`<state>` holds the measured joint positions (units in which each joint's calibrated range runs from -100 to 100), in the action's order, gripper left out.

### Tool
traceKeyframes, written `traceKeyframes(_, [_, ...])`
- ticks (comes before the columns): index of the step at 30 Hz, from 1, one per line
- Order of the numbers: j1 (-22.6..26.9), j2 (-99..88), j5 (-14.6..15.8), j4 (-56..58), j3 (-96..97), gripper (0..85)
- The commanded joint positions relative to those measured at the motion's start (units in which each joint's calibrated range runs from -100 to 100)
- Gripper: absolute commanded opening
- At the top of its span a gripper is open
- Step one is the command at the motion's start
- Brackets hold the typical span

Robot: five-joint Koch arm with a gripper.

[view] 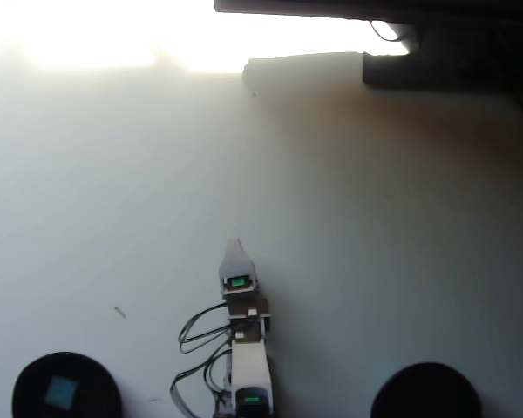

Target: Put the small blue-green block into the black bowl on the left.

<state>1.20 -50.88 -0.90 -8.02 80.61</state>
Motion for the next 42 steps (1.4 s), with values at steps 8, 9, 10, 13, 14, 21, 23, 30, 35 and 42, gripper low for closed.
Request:
traceKeyframes(8, [0.0, 0.59, 0.0, 0.04, -0.2, 48.3])
traceKeyframes(9, [-0.05, 0.59, 0.05, 0.04, -0.2, 48.3])
traceKeyframes(10, [-0.1, 0.59, 0.1, 0.04, -0.2, 48.3])
traceKeyframes(13, [-0.15, 0.59, 0.24, 0.04, -0.2, 48.3])
traceKeyframes(14, [-0.2, 0.59, 0.24, 0.04, -0.2, 48.3])
traceKeyframes(21, [-0.68, 0.59, 0.29, -0.05, -0.2, 48.2])
traceKeyframes(23, [-0.63, 0.59, 0.29, -0.05, -0.2, 48.2])
traceKeyframes(30, [-0.59, 0.59, 0.24, -0.05, -0.2, 48.3])
traceKeyframes(35, [-0.59, 0.59, 0.2, -0.05, -0.2, 48.3])
traceKeyframes(42, [-0.59, 0.59, 0.2, -0.05, -0.2, 48.3])
